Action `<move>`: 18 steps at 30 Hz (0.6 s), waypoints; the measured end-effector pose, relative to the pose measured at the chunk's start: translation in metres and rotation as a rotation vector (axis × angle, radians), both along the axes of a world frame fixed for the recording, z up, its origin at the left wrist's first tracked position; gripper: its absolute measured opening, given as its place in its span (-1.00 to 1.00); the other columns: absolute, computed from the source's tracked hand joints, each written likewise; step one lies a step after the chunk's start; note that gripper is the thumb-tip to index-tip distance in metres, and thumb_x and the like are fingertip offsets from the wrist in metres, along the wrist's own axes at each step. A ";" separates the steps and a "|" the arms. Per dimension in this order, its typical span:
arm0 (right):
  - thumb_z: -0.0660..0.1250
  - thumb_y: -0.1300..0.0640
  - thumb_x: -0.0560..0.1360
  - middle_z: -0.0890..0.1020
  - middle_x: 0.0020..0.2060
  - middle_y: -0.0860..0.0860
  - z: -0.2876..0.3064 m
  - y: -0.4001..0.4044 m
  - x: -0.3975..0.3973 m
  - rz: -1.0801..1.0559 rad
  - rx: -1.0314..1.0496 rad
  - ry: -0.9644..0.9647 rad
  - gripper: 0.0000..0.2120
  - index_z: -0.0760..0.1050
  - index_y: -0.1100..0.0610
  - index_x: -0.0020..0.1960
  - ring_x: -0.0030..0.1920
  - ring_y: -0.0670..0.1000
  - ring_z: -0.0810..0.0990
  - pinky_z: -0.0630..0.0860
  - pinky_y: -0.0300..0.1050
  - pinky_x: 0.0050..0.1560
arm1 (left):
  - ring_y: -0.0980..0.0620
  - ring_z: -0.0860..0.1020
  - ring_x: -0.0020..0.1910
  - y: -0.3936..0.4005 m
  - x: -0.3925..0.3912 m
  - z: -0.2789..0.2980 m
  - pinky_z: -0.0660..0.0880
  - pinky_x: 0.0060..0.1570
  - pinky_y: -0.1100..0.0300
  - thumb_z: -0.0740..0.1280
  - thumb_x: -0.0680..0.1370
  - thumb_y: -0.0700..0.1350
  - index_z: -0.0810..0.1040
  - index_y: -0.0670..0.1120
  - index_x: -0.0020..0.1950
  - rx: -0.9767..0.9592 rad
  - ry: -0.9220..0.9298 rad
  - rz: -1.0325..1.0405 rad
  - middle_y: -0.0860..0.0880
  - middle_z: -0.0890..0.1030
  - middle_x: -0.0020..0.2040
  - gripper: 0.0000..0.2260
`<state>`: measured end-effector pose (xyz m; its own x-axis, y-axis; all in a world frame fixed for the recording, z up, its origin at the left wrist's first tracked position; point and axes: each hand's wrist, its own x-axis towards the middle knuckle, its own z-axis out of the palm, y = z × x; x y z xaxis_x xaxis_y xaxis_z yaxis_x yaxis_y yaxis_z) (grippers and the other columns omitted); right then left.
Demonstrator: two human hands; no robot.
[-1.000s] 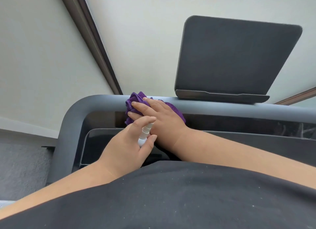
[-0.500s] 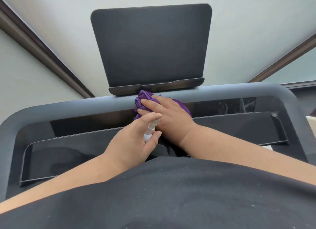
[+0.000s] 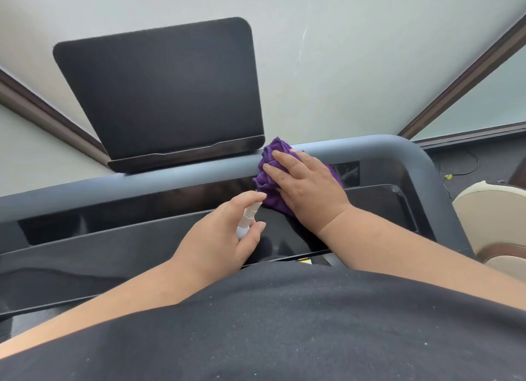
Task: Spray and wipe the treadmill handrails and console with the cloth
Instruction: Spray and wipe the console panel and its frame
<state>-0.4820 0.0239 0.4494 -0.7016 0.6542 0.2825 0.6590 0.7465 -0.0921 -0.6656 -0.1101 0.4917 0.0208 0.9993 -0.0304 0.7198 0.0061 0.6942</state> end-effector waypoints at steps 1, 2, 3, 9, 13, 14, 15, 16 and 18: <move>0.46 0.16 0.47 0.52 0.35 0.11 -0.001 0.004 0.009 -0.014 0.008 0.003 -0.55 0.54 0.07 0.35 0.28 0.27 0.52 0.47 0.19 0.28 | 0.17 0.53 -0.16 0.002 0.005 0.001 0.51 -0.08 0.15 0.24 0.51 0.19 0.20 0.37 0.35 -0.003 0.007 0.004 0.24 0.54 -0.05 -0.56; 0.47 0.16 0.47 0.52 0.35 0.11 -0.001 0.007 0.017 -0.029 0.014 0.010 -0.55 0.54 0.07 0.35 0.28 0.27 0.53 0.47 0.18 0.28 | 0.16 0.53 -0.16 0.003 0.011 0.003 0.51 -0.09 0.16 0.21 0.50 0.22 0.18 0.38 0.35 -0.003 0.014 0.006 0.24 0.53 -0.05 -0.56; 0.47 0.15 0.47 0.53 0.35 0.11 -0.002 0.010 0.026 -0.045 0.022 0.019 -0.55 0.54 0.07 0.35 0.27 0.27 0.53 0.48 0.18 0.28 | 0.15 0.53 -0.17 0.005 0.016 0.004 0.51 -0.10 0.16 0.20 0.49 0.23 0.18 0.38 0.35 -0.001 0.021 0.005 0.23 0.54 -0.05 -0.56; 0.45 0.13 0.49 0.50 0.37 0.10 -0.009 0.022 0.069 -0.173 0.028 0.054 -0.54 0.51 0.05 0.38 0.28 0.28 0.51 0.44 0.17 0.32 | 0.11 0.53 -0.22 0.014 0.038 0.006 0.55 -0.10 0.10 0.38 0.56 0.01 0.23 0.32 0.33 -0.017 0.081 -0.044 0.19 0.55 -0.08 -0.53; 0.36 0.12 0.57 0.44 0.43 0.10 -0.011 0.031 0.093 -0.237 -0.039 0.037 -0.56 0.44 0.04 0.44 0.35 0.26 0.45 0.36 0.19 0.38 | 0.08 0.56 -0.22 0.017 0.044 0.011 0.58 -0.08 0.04 0.41 0.56 -0.03 0.23 0.31 0.34 -0.013 0.119 -0.077 0.19 0.54 -0.07 -0.50; 0.34 0.11 0.58 0.43 0.43 0.10 -0.011 0.033 0.097 -0.251 -0.049 0.032 -0.56 0.43 0.04 0.45 0.36 0.26 0.44 0.35 0.19 0.38 | 0.08 0.56 -0.21 0.018 0.044 0.012 0.58 -0.08 0.04 0.41 0.56 -0.02 0.22 0.32 0.33 -0.009 0.127 -0.084 0.19 0.55 -0.07 -0.50; 0.33 0.11 0.59 0.42 0.44 0.10 -0.011 0.034 0.101 -0.268 -0.059 0.027 -0.57 0.42 0.04 0.45 0.37 0.26 0.43 0.34 0.18 0.39 | 0.09 0.56 -0.20 0.018 0.045 0.013 0.58 -0.08 0.05 0.40 0.56 0.00 0.21 0.35 0.33 -0.006 0.134 -0.088 0.19 0.55 -0.07 -0.51; 0.30 0.10 0.60 0.40 0.46 0.09 -0.010 0.034 0.103 -0.288 -0.077 0.020 -0.57 0.40 0.03 0.46 0.39 0.25 0.40 0.31 0.18 0.41 | 0.11 0.55 -0.19 0.020 0.045 0.015 0.57 -0.08 0.06 0.37 0.56 0.03 0.19 0.35 0.33 -0.003 0.139 -0.086 0.20 0.55 -0.07 -0.52; 0.23 0.06 0.64 0.35 0.49 0.06 -0.006 0.033 0.105 -0.337 -0.132 0.013 -0.58 0.35 0.00 0.49 0.44 0.22 0.34 0.24 0.14 0.45 | 0.16 0.54 -0.18 0.025 0.045 0.018 0.51 -0.11 0.14 0.29 0.56 0.13 0.17 0.37 0.34 -0.002 0.148 -0.065 0.24 0.55 -0.07 -0.56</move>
